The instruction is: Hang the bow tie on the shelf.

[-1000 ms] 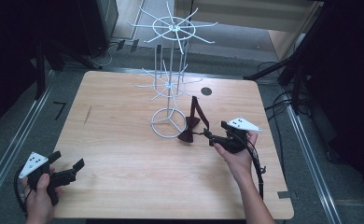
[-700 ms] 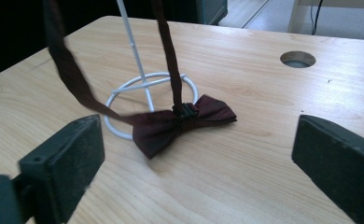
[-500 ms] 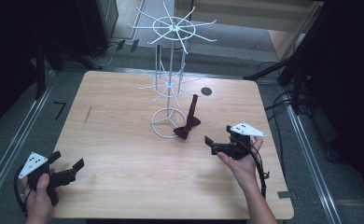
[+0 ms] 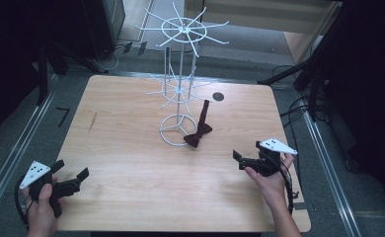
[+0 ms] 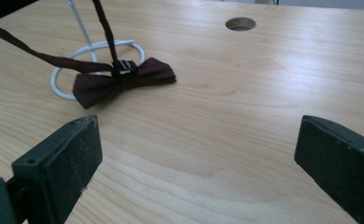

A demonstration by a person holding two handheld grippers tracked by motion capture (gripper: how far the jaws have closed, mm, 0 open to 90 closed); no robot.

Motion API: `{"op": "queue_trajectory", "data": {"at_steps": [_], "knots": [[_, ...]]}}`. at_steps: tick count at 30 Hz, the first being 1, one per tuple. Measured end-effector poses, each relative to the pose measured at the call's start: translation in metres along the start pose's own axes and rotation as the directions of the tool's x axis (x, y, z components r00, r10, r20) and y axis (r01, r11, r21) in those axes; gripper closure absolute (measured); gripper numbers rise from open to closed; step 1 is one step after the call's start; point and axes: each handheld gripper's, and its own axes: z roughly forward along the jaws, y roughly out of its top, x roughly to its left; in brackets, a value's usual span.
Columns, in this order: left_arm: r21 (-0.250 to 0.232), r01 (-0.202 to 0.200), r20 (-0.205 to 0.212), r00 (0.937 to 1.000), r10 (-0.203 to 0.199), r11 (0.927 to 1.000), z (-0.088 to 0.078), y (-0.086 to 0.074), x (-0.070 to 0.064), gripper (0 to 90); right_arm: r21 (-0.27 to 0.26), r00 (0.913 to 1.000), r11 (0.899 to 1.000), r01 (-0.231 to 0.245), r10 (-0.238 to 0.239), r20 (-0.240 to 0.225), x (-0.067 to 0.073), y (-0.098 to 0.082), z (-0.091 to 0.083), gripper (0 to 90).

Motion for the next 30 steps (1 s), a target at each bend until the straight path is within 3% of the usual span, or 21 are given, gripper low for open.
{"op": "queue_trajectory", "data": {"at_steps": [15,30], "knots": [[-0.001,0.0,0.002,1.0,0.0,1.0,0.0,0.0,0.0,0.0,0.043,0.9972,0.998,-0.037,0.034,0.066,-0.026,-0.026,-0.019,0.9],[0.001,0.0,0.001,1.0,0.0,1.0,0.0,0.0,0.0,0.0,0.111,0.9916,0.993,-0.05,0.036,0.124,-0.046,-0.059,-0.036,0.9]]}}
